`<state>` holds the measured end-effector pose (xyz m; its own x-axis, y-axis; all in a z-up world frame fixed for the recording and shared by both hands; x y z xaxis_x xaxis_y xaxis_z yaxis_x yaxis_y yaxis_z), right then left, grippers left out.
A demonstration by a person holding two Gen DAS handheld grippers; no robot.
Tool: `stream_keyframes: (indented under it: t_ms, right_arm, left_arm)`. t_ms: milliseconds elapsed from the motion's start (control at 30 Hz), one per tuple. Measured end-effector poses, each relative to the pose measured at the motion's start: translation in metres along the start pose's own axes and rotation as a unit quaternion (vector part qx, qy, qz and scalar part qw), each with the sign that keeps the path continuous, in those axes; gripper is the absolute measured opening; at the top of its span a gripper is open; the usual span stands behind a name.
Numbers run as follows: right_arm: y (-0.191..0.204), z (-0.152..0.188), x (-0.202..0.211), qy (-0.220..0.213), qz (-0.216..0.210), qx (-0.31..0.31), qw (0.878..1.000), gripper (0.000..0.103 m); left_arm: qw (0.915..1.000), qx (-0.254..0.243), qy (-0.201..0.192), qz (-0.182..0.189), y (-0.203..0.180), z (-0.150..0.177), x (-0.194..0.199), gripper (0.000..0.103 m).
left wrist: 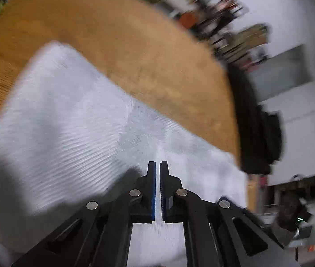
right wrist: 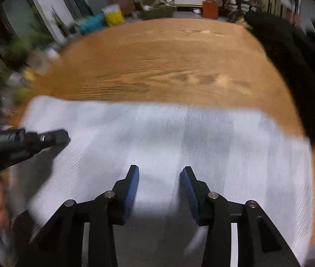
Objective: Fold clothes
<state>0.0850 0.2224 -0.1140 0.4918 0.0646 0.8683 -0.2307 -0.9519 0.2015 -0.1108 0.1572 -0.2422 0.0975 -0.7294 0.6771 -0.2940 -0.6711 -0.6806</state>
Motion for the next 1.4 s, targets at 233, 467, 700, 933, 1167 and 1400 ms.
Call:
stream_keyframes:
  t_ms: [233, 467, 700, 933, 1167, 1400]
  right_arm:
    - [0.052, 0.02, -0.047, 0.009, -0.049, 0.046, 0.998, 0.045]
    - [0.004, 0.041, -0.07, 0.048, -0.07, 0.004, 0.996, 0.029]
    - [-0.147, 0.072, -0.037, 0.049, -0.128, -0.203, 0.97, 0.0]
    - [-0.113, 0.017, 0.001, -0.005, 0.007, -0.1, 0.995, 0.032]
    - [-0.065, -0.06, -0.073, 0.03, 0.038, -0.033, 0.998, 0.031]
    - [-0.139, -0.068, -0.105, 0.035, 0.053, -0.078, 0.995, 0.004]
  left_arm:
    - [0.991, -0.052, 0.122, 0.021, -0.032, 0.063, -0.015, 0.006]
    - [0.9924, 0.049, 0.108, 0.031, 0.027, 0.061, -0.001, 0.003]
    - [0.9916, 0.123, 0.038, -0.013, 0.092, 0.047, 0.046, 0.003]
    - [0.9979, 0.022, 0.02, -0.057, 0.003, 0.005, 0.028, 0.003]
    - [0.9951, 0.034, 0.021, -0.091, -0.007, -0.049, -0.071, 0.003]
    - [0.9945, 0.104, -0.012, 0.004, 0.033, -0.056, -0.036, 0.003]
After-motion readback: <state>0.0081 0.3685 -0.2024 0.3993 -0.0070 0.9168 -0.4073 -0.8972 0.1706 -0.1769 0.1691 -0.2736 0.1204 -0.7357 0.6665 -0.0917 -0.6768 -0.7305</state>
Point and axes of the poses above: each gripper's, at about its wrist camera, not at the fingertips, and x roughly against the way its jaws point, y to its left, z to its underside, the point moved 7 cm from there along -x, roughly the way its jaws point, and after that the axes turned 5 degrees about z, right-handed, at the moved point
